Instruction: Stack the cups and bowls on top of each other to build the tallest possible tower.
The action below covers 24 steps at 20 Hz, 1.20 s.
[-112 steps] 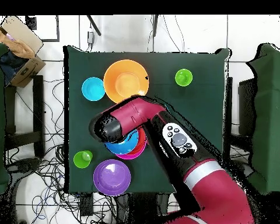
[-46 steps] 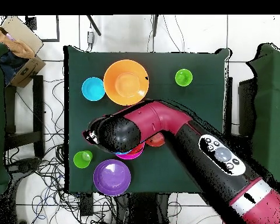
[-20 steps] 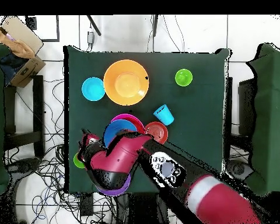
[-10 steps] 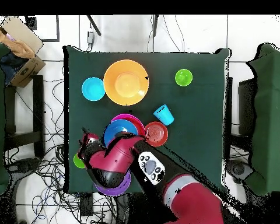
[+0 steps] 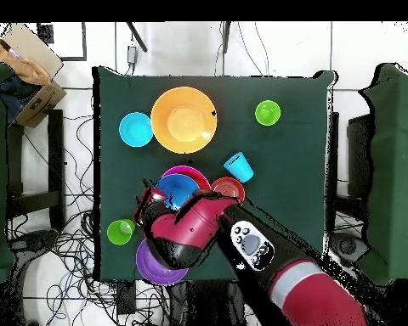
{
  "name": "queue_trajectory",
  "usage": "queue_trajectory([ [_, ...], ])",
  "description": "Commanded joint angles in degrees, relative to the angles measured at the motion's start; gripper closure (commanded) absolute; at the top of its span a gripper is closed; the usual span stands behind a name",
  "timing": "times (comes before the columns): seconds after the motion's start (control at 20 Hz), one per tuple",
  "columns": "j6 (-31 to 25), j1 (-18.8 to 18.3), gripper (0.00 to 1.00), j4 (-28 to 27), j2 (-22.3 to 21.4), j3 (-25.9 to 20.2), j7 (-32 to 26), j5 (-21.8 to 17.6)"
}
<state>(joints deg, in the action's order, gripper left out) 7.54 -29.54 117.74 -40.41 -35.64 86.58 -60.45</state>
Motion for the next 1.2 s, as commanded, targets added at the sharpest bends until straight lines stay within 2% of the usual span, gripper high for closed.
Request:
queue_trajectory([
  [0.05,-7.71,-0.14,0.00,-2.40,2.49,-1.53,1.99,-2.09],
  [0.15,-6.77,1.24,0.00,-3.02,2.37,0.10,2.70,-2.17],
  [0.35,-1.23,6.14,0.00,-5.39,2.92,7.48,4.21,-2.82],
  [0.5,2.70,8.14,0.00,-6.34,3.66,11.45,3.96,-2.53],
  [0.7,10.18,11.98,0.00,-7.71,5.64,18.37,2.21,-0.08],
  [0.8,15.26,11.65,0.00,-7.66,7.74,19.95,1.22,1.16],
  [0.95,15.64,9.35,0.00,-6.69,7.02,16.75,3.54,-1.39],
  [1.05,14.41,10.61,0.00,-7.60,7.11,17.56,1.97,-3.47],
  [1.1,14.34,12.46,0.00,-8.62,7.64,19.71,0.09,-3.20],
  [1.2,16.12,16.51,0.00,-10.90,9.77,25.25,-3.33,-0.26],
])
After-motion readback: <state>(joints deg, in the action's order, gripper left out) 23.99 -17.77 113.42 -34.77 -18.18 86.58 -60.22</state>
